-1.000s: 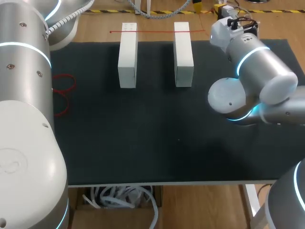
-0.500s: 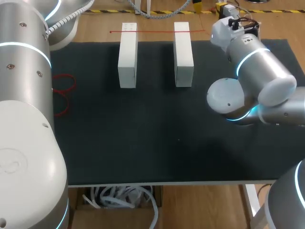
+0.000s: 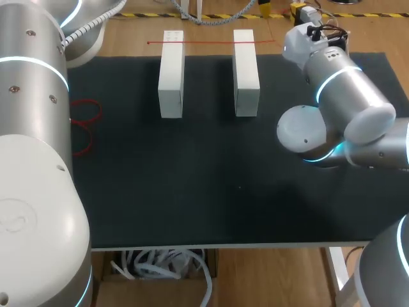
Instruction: Grab the tape and strap the tape.
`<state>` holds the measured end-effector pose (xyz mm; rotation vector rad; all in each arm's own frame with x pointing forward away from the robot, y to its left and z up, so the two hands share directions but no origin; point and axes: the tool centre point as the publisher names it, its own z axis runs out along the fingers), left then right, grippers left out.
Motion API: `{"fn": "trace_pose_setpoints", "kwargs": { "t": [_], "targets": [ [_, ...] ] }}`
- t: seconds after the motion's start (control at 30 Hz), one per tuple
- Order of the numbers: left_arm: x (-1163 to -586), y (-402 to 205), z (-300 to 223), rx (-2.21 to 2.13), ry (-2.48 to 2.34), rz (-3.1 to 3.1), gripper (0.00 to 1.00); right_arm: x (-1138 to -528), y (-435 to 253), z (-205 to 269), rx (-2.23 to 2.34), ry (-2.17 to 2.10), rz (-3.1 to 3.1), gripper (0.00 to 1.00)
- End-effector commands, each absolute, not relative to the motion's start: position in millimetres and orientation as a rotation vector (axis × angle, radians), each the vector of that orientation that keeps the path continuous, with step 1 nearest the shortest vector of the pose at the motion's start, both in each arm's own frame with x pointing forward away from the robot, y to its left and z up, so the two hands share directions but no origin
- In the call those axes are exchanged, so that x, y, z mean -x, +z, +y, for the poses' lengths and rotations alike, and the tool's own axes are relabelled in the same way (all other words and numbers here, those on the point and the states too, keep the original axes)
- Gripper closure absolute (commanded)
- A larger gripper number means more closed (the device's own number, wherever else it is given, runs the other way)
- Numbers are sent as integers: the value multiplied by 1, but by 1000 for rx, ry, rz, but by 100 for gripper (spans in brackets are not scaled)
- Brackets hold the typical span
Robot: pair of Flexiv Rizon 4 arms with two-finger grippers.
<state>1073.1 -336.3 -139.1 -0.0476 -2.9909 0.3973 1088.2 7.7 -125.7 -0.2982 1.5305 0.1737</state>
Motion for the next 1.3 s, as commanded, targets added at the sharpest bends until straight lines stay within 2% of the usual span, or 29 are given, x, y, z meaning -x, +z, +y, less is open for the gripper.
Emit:
{"fn": "trace_pose_setpoints", "kwargs": {
  "t": [0.03,1.3],
  "targets": [
    [-1074,-137,-337,45,387,-2987,100,-1088,-125,7,306,175,1536,100],
    [-1074,-137,-337,45,387,-2987,100,-1086,-126,8,315,180,1547,100]
  ]
}}
